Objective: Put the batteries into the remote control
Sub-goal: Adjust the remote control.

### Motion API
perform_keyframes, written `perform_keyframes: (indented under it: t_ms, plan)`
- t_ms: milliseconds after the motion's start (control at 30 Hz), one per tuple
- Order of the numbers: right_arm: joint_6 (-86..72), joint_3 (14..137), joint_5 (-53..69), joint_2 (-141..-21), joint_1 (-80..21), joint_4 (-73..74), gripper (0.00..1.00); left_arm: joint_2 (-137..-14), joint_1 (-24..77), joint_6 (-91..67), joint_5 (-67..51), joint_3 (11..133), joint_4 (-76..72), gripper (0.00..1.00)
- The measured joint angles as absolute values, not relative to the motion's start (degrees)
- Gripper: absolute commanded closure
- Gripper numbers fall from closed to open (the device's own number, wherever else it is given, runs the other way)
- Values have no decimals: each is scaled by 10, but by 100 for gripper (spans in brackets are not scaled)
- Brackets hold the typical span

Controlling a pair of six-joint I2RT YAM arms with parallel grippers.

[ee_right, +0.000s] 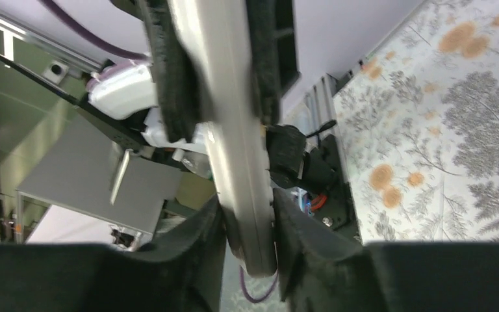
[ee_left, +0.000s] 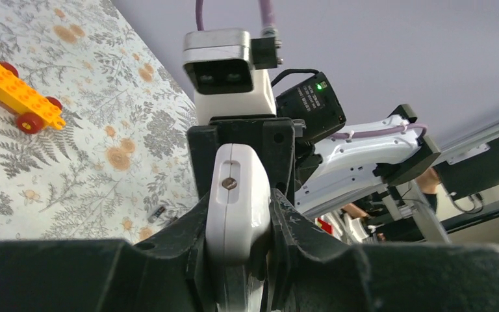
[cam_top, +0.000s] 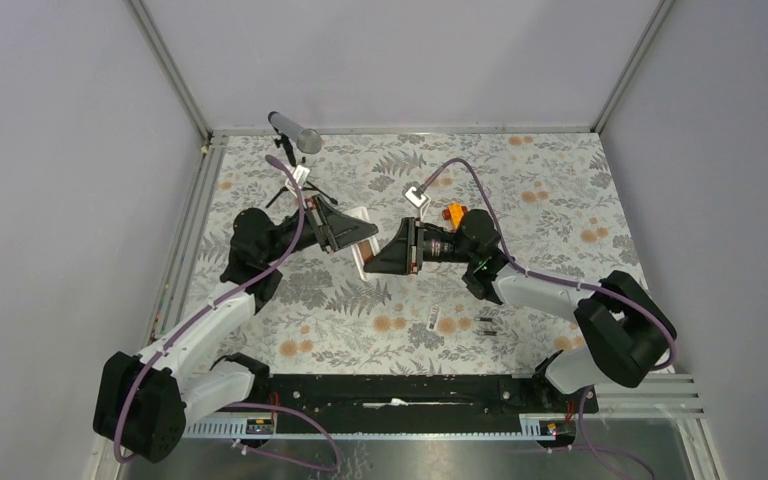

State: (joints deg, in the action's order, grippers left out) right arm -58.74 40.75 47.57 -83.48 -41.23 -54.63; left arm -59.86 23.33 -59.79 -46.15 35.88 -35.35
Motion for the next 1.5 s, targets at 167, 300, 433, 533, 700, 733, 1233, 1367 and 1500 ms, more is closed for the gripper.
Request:
perform_keyframes:
  t_ms: [167,300,433,533,700,733,1233,1367,1500]
  plan:
    - [-637,404,466,-849,-416,-620,89,-589,226,-612,-454,350,-357,50]
    - [-659,398,455,-852,-416,-648,90,-560,215,-614,-453,343,-353,53]
    - [-672,398,459,-858,-416,-670,91,-552,205,-614,-453,343,-353,52]
    - [-681,398,468,-871,-416,-686,91,-557,204,-616,-455,343,-352,49]
    - [-688,397,484,-878,-415,-685,92,-565,204,-617,-459,343,-352,65]
    - [-688,396,487,-878,-415,-686,92,-565,204,-617,-459,343,-351,71]
    - [-691,385,517,-879,-415,-685,93,-587,189,-622,-464,343,-349,88]
    - [-681,383,517,-880,-414,-684,92,-588,189,-633,-468,344,-353,94]
    - [-677,383,517,-880,-414,-678,91,-589,189,-630,-470,344,-352,55]
